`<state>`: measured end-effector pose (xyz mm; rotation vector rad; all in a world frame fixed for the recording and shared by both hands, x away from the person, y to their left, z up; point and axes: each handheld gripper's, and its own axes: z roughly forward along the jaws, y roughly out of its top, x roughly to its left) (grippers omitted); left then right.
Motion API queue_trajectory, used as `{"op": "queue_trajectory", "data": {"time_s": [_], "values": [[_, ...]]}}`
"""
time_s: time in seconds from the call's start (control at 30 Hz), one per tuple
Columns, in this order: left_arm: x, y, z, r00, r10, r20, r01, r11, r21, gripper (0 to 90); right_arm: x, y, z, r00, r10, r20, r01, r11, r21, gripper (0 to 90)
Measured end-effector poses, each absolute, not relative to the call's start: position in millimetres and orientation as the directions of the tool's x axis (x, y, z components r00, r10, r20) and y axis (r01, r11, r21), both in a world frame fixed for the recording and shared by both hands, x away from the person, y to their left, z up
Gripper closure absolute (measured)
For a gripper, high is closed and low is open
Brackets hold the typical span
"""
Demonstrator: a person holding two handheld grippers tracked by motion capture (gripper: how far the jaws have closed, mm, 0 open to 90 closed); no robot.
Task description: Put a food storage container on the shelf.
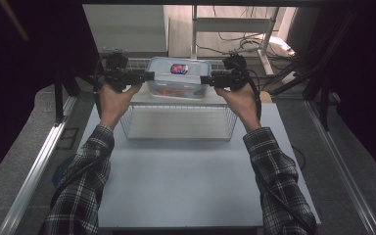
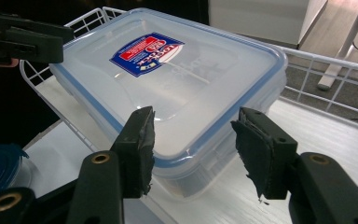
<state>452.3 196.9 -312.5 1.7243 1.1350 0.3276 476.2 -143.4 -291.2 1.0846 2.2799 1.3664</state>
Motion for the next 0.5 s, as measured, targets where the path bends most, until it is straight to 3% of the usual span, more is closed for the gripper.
{"op": "queue_trajectory", "data": {"time_s": [0.5], "values": [[435.8, 196.1, -310.0, 0.537, 0.808, -0.244, 0.513, -0.082, 0.855, 46.0, 473.1, -144.6, -289.9, -0.671, 0.731, 0.122, 0.458, 0.28, 0.843, 45.3]]}}
